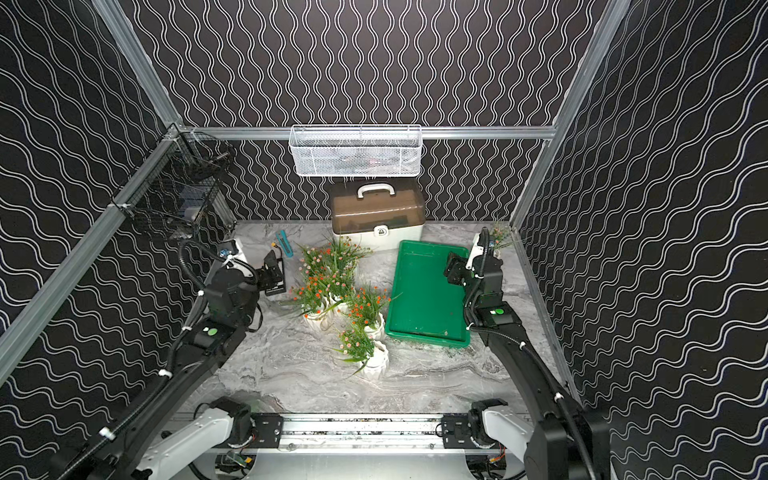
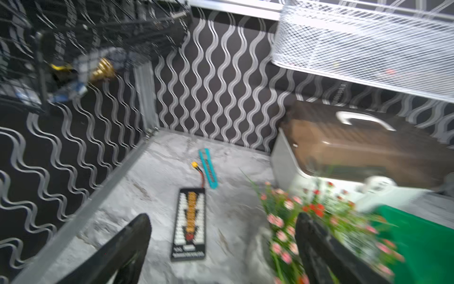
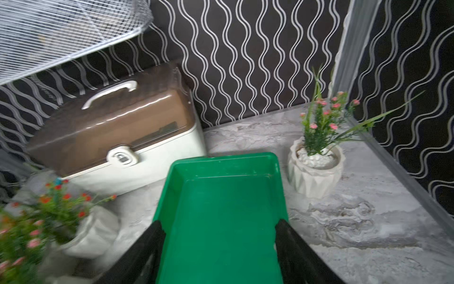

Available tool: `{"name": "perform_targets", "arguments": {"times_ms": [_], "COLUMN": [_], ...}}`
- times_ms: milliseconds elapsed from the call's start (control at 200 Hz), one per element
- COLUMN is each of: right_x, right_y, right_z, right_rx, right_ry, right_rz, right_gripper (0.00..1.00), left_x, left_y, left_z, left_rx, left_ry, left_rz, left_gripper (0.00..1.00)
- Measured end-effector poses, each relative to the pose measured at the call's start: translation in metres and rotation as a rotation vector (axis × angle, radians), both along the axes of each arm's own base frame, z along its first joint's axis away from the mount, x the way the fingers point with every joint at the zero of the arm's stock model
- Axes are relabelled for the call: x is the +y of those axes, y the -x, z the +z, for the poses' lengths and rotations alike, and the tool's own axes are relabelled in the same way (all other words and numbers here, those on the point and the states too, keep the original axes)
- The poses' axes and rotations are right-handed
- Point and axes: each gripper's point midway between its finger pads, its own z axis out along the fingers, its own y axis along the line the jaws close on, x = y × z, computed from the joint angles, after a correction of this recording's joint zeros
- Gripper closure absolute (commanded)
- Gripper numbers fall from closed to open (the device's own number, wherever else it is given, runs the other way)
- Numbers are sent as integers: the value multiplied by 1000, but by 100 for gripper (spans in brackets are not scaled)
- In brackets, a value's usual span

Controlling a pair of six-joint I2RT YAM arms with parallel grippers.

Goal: Put the potted gypsophila into the storage box
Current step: Pick up the baby's breath potted plant from the center of the board.

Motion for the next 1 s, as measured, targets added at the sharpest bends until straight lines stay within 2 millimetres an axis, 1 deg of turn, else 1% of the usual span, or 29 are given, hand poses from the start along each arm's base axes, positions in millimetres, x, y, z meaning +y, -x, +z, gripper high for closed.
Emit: {"name": "perform_targets", "arguments": {"times_ms": [95, 155, 170, 190, 235, 330, 430, 565, 671, 731, 831, 896, 956, 996], "right_x": [11, 18, 19, 22, 28, 45, 66, 100, 125, 135, 138, 140, 142, 141], "right_y": [22, 34, 37, 41, 50, 67, 86, 111, 129, 137, 146, 152, 158, 161], "right_z": [6, 6, 5, 5, 1, -18, -44, -69, -81, -86, -89, -90, -93, -97], "right_rx": [41, 77, 87, 100, 128, 219, 342, 472, 548, 586, 616, 621, 639, 651], "right_ry": [-33, -49, -53, -59, -78, -135, -193, -243, -254, -250, -247, -241, -238, -233], "right_rz": [76, 120, 131, 146, 185, 271, 361, 478, 566, 601, 614, 619, 629, 623], "right_gripper": [31, 32, 33, 34, 36, 44, 51, 52, 56, 56, 56, 58, 61, 61], "left_x": [-19, -35, -40, -47, -61, -91, -110, -126, -138, -143, -147, -147, -147, -147], "left_y": [10, 15, 17, 19, 24, 39, 61, 88, 107, 115, 120, 121, 120, 119], "left_z": [-4, -8, -9, -10, -13, -25, -35, -44, -47, -48, -49, -51, -55, -59], "left_rx": [75, 141, 155, 175, 219, 314, 375, 391, 392, 397, 410, 416, 436, 458], "left_ry": [70, 112, 122, 134, 158, 214, 260, 291, 330, 349, 364, 367, 373, 380], "left_rz": [-107, -199, -223, -262, -343, -515, -644, -780, -884, -931, -960, -962, -958, -951], "left_gripper": [6, 8, 7, 2, 1, 3, 7, 9, 12, 13, 17, 19, 22, 23]}}
